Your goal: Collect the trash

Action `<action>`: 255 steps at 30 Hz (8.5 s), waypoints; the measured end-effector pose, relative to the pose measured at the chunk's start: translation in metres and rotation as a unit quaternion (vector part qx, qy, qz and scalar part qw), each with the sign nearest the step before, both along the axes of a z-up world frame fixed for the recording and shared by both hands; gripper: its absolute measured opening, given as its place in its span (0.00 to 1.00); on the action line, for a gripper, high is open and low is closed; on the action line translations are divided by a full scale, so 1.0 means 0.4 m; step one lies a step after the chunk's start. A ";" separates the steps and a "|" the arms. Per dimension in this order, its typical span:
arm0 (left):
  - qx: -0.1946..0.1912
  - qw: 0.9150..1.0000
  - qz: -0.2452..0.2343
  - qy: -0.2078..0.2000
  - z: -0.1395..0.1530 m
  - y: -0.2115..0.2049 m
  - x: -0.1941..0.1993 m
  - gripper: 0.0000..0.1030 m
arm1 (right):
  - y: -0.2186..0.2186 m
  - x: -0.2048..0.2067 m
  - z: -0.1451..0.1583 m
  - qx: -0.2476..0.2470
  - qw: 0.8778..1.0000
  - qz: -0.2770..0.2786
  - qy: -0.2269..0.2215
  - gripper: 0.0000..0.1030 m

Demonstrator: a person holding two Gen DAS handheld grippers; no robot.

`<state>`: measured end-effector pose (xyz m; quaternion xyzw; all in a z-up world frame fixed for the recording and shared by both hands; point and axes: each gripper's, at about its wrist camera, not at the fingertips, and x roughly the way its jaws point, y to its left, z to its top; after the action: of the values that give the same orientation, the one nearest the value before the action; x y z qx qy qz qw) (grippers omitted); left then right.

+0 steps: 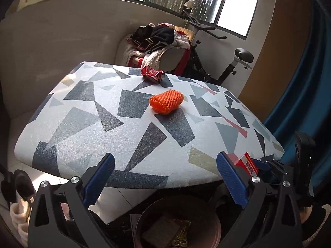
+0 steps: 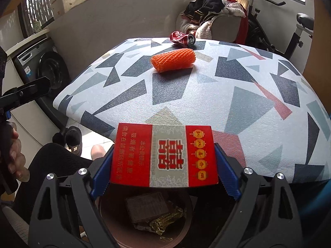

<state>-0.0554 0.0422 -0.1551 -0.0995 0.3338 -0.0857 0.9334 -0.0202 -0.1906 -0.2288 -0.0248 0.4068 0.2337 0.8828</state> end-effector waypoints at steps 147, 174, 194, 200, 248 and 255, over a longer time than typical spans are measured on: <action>0.007 0.999 -0.049 0.015 -0.017 -0.092 0.266 0.19 | -0.168 0.415 0.084 0.078 0.991 -0.109 -0.013 0.24; 0.008 0.995 -0.068 0.076 -0.136 -0.154 -0.008 0.38 | -0.188 0.118 0.062 0.122 0.988 -0.093 -0.032 0.24; 0.065 0.998 0.005 -0.011 0.005 -0.068 -0.013 0.94 | -0.098 -0.024 -0.012 0.088 0.996 -0.024 0.014 0.24; 0.068 0.998 0.006 -0.002 -0.006 -0.066 -0.015 0.94 | -0.040 -0.055 -0.062 0.092 0.994 0.010 0.061 0.24; 0.125 0.986 0.039 -0.104 0.253 -0.104 0.068 0.94 | -0.151 0.086 0.277 -0.002 0.990 -0.093 -0.106 0.94; 0.119 0.987 0.030 -0.107 0.282 -0.118 0.074 0.94 | -0.160 0.081 0.315 -0.005 0.988 -0.096 -0.125 0.94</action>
<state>-0.0256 -0.0050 -0.0422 0.0122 0.2370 -0.0275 0.9710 0.0123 -0.2544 -0.1029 -0.0191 0.2947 0.1413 0.9449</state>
